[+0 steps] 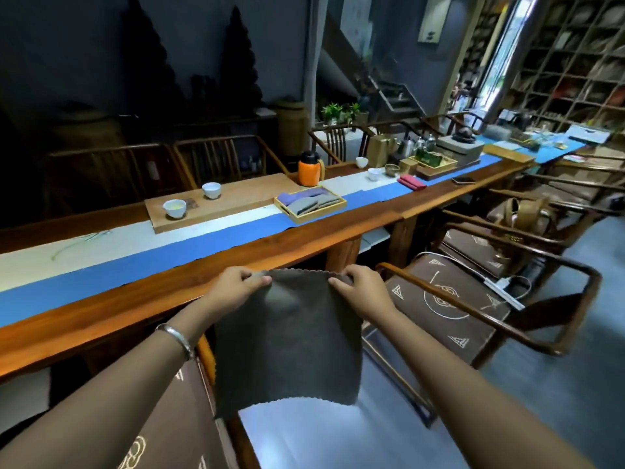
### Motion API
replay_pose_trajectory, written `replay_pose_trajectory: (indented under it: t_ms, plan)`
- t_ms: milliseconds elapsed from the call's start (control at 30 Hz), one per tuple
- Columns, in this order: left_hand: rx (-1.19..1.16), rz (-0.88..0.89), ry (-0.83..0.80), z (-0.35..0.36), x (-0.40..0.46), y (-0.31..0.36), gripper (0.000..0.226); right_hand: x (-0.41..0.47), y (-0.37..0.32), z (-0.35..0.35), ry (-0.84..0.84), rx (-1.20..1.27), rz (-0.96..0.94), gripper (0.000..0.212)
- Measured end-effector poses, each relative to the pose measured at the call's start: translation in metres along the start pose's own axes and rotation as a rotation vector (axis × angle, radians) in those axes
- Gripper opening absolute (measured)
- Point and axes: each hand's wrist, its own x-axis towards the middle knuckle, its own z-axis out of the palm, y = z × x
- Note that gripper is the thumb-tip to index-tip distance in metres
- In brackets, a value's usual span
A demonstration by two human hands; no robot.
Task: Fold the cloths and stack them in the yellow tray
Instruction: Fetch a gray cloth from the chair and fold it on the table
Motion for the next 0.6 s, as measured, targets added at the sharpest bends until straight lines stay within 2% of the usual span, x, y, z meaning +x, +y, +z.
replay_pose_trajectory:
  t_ms: [100,200,267,433,600]
  plan:
    - [-0.009,0.041,-0.018,-0.009,0.05,-0.001,0.041,0.063,0.014,0.008,-0.031,0.033,-0.019,0.036]
    - [-0.014,0.033,-0.001,-0.023,0.091,-0.002,0.035,0.123,0.02,0.013,-0.156,0.064,-0.084,0.039]
    - [-0.023,0.002,0.004,-0.034,0.114,-0.005,0.029,0.162,0.02,0.015,-0.249,0.065,-0.155,0.039]
    - [-0.081,-0.1,0.059,-0.056,0.148,-0.013,0.023,0.246,0.015,0.023,-0.346,0.124,-0.272,0.028]
    - [-0.135,-0.172,0.142,-0.077,0.182,-0.025,0.026,0.324,0.013,0.044,-0.415,0.184,-0.274,0.031]
